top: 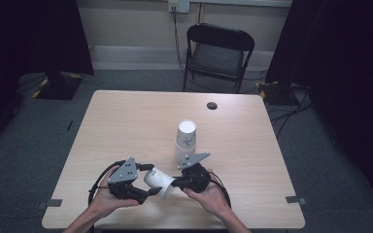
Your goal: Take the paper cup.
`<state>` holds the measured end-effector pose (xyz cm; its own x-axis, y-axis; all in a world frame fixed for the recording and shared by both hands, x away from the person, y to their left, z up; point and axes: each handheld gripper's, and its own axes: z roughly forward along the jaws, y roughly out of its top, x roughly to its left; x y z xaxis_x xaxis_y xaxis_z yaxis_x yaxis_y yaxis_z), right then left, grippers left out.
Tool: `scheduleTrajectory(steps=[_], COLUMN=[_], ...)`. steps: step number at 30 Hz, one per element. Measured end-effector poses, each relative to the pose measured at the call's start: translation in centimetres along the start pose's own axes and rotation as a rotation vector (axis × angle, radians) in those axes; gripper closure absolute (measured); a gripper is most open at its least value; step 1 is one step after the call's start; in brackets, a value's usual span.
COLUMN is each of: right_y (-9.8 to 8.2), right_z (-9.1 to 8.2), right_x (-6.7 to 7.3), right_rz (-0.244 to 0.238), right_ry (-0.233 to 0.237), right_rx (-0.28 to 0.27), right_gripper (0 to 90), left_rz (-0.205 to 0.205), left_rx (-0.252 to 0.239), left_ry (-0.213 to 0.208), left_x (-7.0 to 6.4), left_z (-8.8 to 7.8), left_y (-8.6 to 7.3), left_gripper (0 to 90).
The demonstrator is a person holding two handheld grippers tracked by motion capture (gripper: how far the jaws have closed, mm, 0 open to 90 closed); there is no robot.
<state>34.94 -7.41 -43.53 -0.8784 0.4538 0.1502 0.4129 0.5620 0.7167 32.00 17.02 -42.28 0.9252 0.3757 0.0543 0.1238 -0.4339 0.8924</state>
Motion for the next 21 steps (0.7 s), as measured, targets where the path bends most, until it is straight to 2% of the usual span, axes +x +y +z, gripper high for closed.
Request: scheduleTrajectory(steps=[5,11,12,19,21], right_y=[0.1,0.1,0.1,0.1,0.2], right_z=[-0.5,-0.8,-0.9,-1.2,-1.2], right_x=[-0.2,-0.4,-0.4,-0.7,-0.7], right_rz=[0.017,0.024,0.024,0.044,0.052], right_ry=[0.003,0.003,0.004,0.006,0.01], right_rx=[-0.034,-0.062,-0.065,-0.089,-0.093], right_gripper=[87.7,88.5,88.6,88.8,88.8], left_rz=[0.04,0.061,0.056,0.097,0.115], left_rx=[0.037,0.063,0.068,0.084,0.101], left_ry=[-0.009,-0.024,-0.021,0.006,0.013], left_x=[-0.1,-0.2,-0.3,-0.6,-0.8], left_z=[0.4,0.6,0.8,1.0,1.3], left_y=[-0.2,-0.3,-0.4,-0.6,-0.7], left_gripper=[21.7,20.1,19.0,16.9,16.4])
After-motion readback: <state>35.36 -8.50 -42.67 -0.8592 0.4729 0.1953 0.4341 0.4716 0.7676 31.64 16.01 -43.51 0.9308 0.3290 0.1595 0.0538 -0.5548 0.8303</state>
